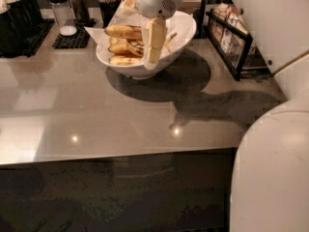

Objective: Pick banana from white bowl

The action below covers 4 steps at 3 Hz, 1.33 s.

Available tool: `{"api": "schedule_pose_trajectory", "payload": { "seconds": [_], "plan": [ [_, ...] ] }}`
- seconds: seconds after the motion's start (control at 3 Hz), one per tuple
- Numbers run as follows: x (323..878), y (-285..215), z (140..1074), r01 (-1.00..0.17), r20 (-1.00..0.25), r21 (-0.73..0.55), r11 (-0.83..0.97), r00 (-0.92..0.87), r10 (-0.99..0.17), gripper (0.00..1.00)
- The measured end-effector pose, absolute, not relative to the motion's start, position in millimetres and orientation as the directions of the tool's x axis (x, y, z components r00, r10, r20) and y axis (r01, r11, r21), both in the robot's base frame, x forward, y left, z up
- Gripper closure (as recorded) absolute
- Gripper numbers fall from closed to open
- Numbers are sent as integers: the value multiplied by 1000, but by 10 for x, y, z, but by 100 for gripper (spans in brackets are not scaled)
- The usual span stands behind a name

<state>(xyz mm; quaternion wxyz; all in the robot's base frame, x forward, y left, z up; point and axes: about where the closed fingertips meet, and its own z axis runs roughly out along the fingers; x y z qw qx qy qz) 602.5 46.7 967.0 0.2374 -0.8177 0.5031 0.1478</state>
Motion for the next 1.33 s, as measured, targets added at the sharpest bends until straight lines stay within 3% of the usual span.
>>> {"api": "schedule_pose_trajectory", "payload": {
  "seconds": [0.67,1.33],
  "plan": [
    [6317,506,9506,-923,-546,-232,-306,384,-744,0],
    [7002,967,9412,-930,-520,-236,-283,367,-771,0]
  ]
}}
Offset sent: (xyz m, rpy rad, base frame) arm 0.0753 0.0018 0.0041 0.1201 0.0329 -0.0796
